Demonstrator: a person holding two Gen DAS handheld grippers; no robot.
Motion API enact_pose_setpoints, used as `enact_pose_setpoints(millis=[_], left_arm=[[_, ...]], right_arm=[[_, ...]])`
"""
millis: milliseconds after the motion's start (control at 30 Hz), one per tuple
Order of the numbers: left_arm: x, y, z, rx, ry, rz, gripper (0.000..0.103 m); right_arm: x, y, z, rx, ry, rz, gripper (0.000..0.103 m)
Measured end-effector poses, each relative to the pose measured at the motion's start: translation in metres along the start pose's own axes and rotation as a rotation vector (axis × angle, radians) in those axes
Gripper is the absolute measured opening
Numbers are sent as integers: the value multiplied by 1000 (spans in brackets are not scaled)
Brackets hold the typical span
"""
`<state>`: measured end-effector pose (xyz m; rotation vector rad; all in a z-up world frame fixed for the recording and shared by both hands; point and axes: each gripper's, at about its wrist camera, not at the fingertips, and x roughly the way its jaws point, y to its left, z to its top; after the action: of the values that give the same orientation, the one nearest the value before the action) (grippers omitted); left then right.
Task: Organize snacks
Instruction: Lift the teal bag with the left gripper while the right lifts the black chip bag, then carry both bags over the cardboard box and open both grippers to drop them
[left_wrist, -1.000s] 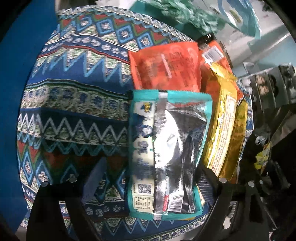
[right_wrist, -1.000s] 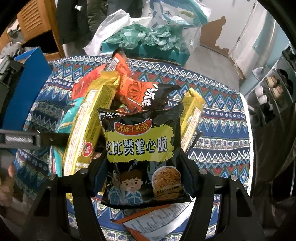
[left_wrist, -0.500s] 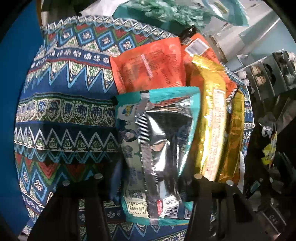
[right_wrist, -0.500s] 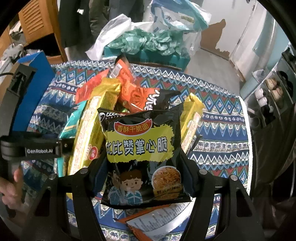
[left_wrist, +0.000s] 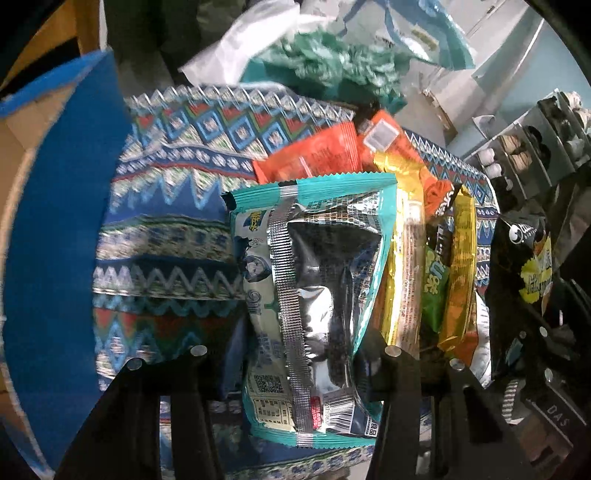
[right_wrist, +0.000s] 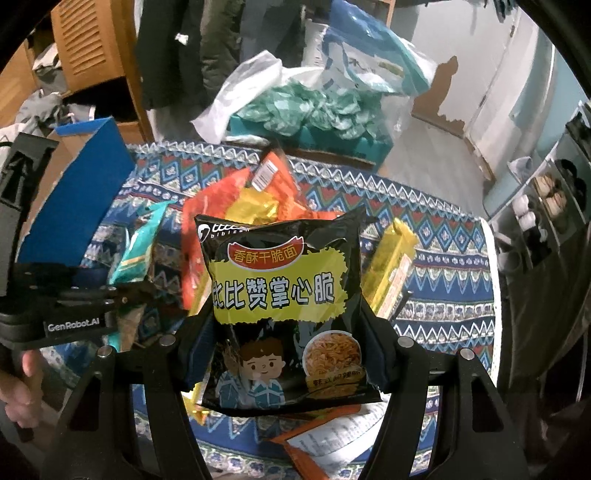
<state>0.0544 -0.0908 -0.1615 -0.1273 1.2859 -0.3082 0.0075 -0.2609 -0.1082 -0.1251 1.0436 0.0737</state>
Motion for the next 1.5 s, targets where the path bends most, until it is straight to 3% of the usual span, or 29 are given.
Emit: enact_pose_setpoints(millis=[333, 733, 1100, 1500], left_arm=[[-45, 12, -1, 10, -98, 92, 51], [-108, 38, 3, 23, -233, 170, 51], [-157, 96, 1, -58, -316, 213, 51], [-174, 171, -5, -176, -350, 277, 51]], right_arm=[[-19, 24, 17, -17, -34, 20, 68], [-35, 64, 50, -30, -80, 103, 68], [-41, 119, 76, -74, -98, 180, 68], [-35, 210, 103, -153, -79, 291, 68]])
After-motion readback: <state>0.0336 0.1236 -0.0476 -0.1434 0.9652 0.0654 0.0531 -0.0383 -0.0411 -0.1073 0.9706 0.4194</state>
